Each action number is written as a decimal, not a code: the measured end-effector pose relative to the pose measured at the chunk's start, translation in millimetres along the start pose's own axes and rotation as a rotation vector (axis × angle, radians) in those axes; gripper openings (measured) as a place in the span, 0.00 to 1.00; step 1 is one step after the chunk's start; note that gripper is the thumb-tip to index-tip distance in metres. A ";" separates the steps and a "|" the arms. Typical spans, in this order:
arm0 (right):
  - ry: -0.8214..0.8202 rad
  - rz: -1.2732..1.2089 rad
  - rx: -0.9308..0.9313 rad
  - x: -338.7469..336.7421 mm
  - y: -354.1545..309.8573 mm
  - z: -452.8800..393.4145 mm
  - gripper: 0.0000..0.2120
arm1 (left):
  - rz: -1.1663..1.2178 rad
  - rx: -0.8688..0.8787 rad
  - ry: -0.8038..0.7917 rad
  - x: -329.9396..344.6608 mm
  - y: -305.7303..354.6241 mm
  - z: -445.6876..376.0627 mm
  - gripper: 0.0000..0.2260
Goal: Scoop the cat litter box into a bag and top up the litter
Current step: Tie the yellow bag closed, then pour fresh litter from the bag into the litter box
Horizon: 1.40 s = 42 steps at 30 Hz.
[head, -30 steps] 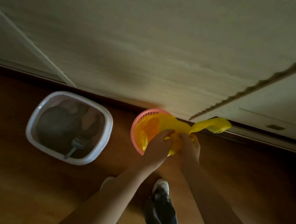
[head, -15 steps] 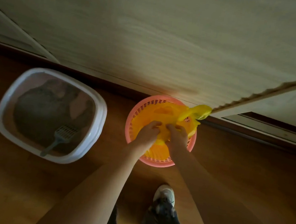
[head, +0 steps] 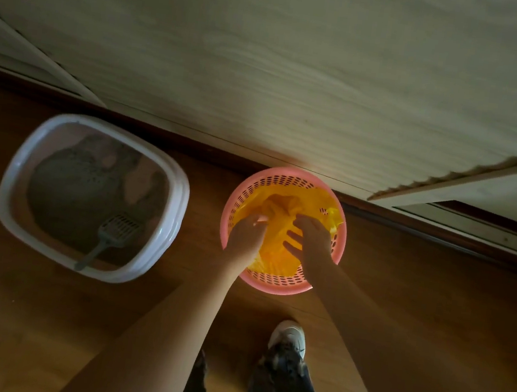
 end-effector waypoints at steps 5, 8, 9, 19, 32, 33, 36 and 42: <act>-0.080 -0.226 0.078 0.8 -16.9 26.1 0.12 | 0.477 -0.092 0.010 -12.6 27.3 24.0 0.12; -0.120 -0.349 0.078 -0.4 -29.0 41.9 0.16 | 0.616 -0.035 0.011 -22.4 43.2 43.6 0.14; -0.131 -0.372 0.072 -0.4 -34.0 46.7 0.17 | 0.644 -0.005 0.005 -26.1 48.4 50.6 0.15; -0.371 -0.279 -0.052 26.8 -92.1 134.4 0.24 | 1.052 0.179 0.062 -91.2 73.8 133.4 0.19; -0.538 -0.084 -0.079 141.3 -50.6 272.4 0.22 | 1.428 0.229 0.311 -218.2 -13.5 248.7 0.23; -0.547 -0.071 -0.063 153.3 -37.0 278.6 0.22 | 1.443 0.213 0.329 -228.9 -30.8 256.2 0.23; -0.581 0.014 -0.007 191.5 13.2 299.5 0.22 | 1.491 0.171 0.369 -267.2 -87.1 288.1 0.22; -0.594 0.582 -0.544 261.5 120.9 344.0 0.12 | 0.765 0.279 0.781 -357.3 -180.6 375.6 0.15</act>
Point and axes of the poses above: each hand's wrist, its own z-axis away from the middle knuckle, its own x-axis out of the palm, y = z × x, the point moved 4 cm from there along -z, towards the middle knuckle, and after that the axes turned 1 degree about x, right-handed, at the moved point
